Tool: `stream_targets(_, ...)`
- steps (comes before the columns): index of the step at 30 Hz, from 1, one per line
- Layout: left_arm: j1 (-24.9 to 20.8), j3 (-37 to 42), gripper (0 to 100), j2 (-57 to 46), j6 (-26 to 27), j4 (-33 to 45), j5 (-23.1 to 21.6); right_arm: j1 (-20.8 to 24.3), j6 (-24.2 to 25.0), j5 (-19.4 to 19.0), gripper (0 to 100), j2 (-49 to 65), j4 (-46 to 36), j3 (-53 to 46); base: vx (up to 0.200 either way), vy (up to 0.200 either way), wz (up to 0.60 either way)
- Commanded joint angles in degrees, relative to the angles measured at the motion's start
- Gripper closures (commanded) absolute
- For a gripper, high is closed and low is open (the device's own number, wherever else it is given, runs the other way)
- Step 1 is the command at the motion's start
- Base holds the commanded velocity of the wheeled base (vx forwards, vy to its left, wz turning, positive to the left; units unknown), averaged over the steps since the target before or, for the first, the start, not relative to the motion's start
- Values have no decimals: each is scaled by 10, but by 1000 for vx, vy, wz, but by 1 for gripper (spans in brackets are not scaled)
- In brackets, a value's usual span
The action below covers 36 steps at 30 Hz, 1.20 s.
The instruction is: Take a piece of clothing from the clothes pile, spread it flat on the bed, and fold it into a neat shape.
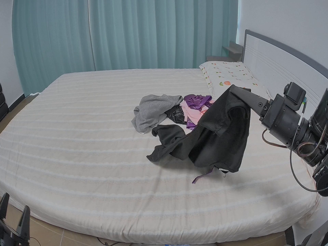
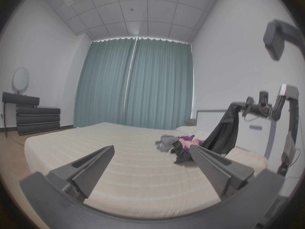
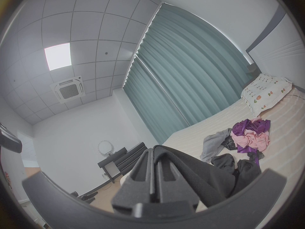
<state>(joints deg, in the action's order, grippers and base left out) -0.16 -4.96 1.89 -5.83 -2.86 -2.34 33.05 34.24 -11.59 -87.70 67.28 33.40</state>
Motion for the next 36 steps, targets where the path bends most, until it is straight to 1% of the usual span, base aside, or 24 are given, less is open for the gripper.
stream_targets(1, -16, -107, 0, 174, -65, -23, -57, 6, -1, -10, 100, 26, -14, 15, 0, 0, 0)
stream_targets(2, -16, -107, 0, 174, -65, -23, -57, 6, -1, -10, 100, 26, -14, 15, 0, 0, 0)
stream_targets(4, -38, -102, 0, 255, -56, -26, -106, 5, -1, -14, 100, 22, -14, 15, 0, 0, 0)
stream_targets(7, -54, -104, 0, 348, -24, -29, -130, 5, -1, -15, 100, 22, -13, 14, 0, 0, 0)
stream_targets(9, -73, -103, 0, 405, -17, -42, -142, 4, -1, -16, 100, 19, -14, 15, 0, 0, 0)
stream_targets(10, -78, -103, 0, 412, -17, -43, -144, 4, -1, -16, 100, 18, -14, 16, 0, 0, 0)
stream_targets(11, -101, -102, 0, 449, -20, -53, -147, 4, -1, -16, 100, 11, -14, 18, 0, 0, 0)
stream_targets(13, -125, -102, 0, 493, -21, -59, -147, 4, 0, -17, 100, 3, -14, 23, 0, 0, 0)
stream_targets(14, -129, -102, 0, 502, -21, -60, -147, 3, 0, -17, 100, 2, -14, 24, 0, 0, 0)
stream_targets(16, -139, -104, 0, 560, -17, -73, -147, 2, 0, -17, 100, -3, -13, 24, 0, 0, 0)
stream_targets(23, -152, -111, 0, 723, -16, -174, -133, 1, 1, -17, 100, -5, -11, 26, 0, 0, 0)
stream_targets(26, -172, -115, 0, 794, -18, -226, -123, 0, 1, -17, 100, -7, -7, 26, 0, 0, 0)
stream_targets(27, -172, -115, 0, 794, -18, -226, -123, 0, 1, -17, 100, -7, -7, 26, 0, 0, 0)
stream_targets(28, -187, -124, 0, 845, -21, -263, -101, 0, 1, -17, 100, -7, -7, 26, 0, 0, 0)
stream_targets(30, -201, -126, 0, 891, -23, -301, -72, -1, 1, -16, 100, -7, -7, 26, 0, 0, 0)
stream_targets(33, -224, -138, 0, 944, -30, -348, -47, -11, 1, -19, 100, -10, -7, 29, 0, 0, 0)
stream_targets(36, -252, -170, 0, 1002, -38, -377, -32, -18, 3, -19, 100, -20, -7, 40, 0, 0, 0)
